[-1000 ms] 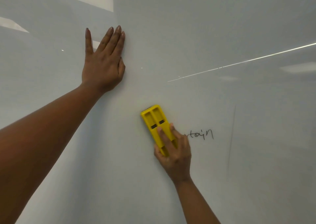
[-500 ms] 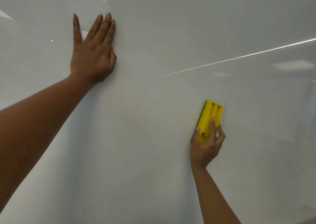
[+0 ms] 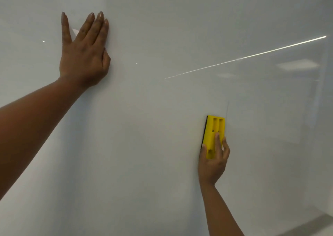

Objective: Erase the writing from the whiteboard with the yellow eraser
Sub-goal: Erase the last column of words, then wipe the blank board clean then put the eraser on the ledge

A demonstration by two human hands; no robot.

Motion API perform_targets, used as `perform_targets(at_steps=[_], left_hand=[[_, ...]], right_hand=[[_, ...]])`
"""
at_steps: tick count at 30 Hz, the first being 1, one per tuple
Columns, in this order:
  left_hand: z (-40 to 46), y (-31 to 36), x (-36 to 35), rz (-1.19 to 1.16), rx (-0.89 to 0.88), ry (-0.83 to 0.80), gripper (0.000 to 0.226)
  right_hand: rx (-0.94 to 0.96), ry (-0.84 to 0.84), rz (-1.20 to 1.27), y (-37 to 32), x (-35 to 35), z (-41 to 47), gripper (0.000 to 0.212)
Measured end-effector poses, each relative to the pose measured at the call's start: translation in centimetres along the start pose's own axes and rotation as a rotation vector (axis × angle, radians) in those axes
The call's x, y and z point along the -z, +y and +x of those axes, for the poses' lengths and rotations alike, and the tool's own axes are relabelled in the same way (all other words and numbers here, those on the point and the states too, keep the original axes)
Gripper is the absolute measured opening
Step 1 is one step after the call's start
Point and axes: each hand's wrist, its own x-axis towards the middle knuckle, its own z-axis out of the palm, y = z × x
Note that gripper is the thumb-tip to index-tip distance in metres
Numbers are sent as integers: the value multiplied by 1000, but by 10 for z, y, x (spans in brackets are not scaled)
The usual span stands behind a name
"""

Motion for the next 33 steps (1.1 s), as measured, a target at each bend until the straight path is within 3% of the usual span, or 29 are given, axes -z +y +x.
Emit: perform_targets(at_steps=[3,9,14,16,19,26,33], left_hand=[[1,1,-1,2,-4,-1,56],[3,-3,-6,16,6,-9,57],[1,-2,-7,-36,-83,2,57],[-3,10,-7,-18,-162,18,56],[-10,30,-8,-30,-237,34,56],[-16,42,-12,-27,-219,21,57],[-14,43,-13,-9,-189,-40,59]], right_hand=[[-141,62,75,-27,-11,3,52],[340,-132,71,-106,-39,-18,48],[459,-171,14,-101,-36,0,48],[376,-130,-4,-84,-31,7,47],[101,-37,23,-47,-19,19,49],[-292,94,-29,35,10,0,52],[-649,165,-20,51,17,-23,55]])
